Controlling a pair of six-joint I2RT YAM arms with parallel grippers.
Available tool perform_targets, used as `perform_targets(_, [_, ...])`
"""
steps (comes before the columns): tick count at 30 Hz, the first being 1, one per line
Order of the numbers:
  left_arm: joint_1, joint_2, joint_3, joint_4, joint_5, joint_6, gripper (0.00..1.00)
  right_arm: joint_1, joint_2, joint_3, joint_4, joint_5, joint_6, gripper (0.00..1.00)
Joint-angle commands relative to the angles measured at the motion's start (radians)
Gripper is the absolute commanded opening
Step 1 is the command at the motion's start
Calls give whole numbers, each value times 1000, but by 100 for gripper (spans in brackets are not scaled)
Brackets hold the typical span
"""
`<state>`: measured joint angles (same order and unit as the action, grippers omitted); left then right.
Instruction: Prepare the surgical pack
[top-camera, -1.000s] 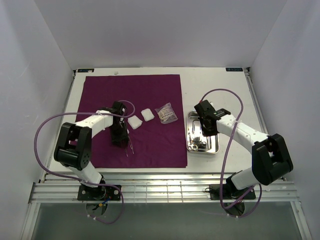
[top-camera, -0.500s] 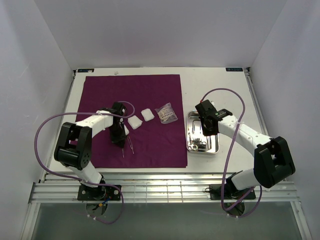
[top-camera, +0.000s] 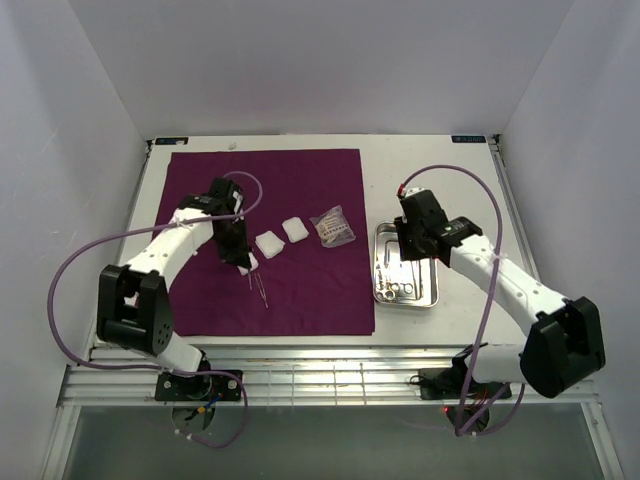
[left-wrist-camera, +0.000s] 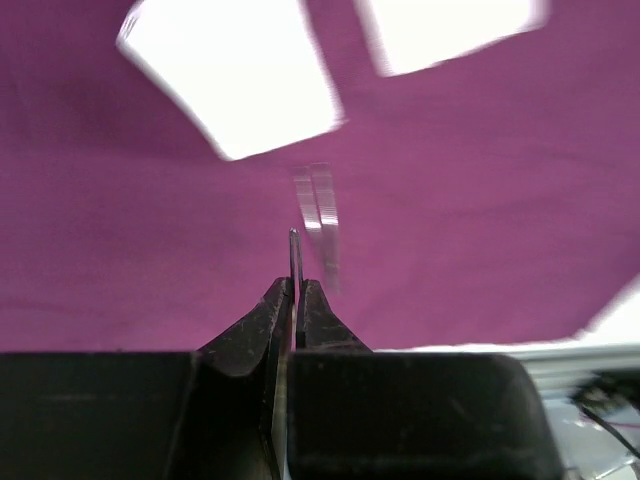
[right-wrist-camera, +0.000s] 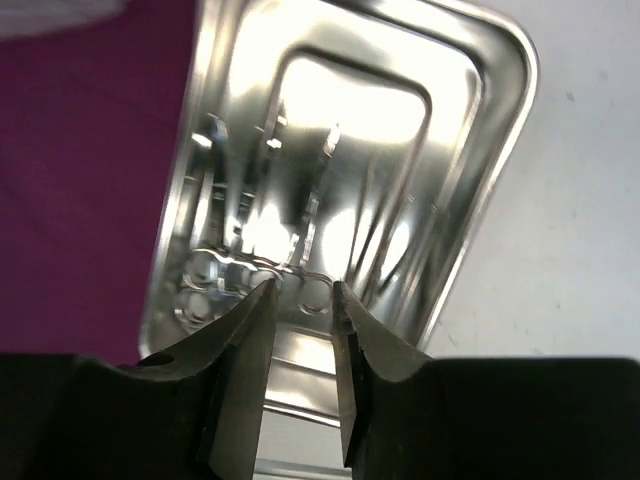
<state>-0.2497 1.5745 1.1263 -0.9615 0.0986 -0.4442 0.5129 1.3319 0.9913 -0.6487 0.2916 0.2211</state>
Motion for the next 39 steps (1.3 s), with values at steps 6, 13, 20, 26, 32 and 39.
perform_targets(6, [6, -278, 20, 457, 485, 93, 0, 4, -109, 84, 412, -557, -97, 62])
perform_targets(13, [4, -340, -62, 926, 769, -86, 0, 22, -8, 70, 861, -908, 164, 78])
perform_targets(20, [4, -341, -89, 1076, 872, -212, 0, 84, 105, 64, 1216, -1032, 383, 74])
perform_targets(26, [3, -344, -91, 1089, 891, -229, 0, 114, 174, 89, 1334, -1111, 463, 63])
perform_targets(32, [4, -346, -97, 1089, 911, -237, 0, 128, 210, 102, 1373, -1115, 500, 48])
perform_targets(39, [4, -346, -105, 1090, 920, -238, 0, 128, 233, 115, 1385, -1118, 521, 33])
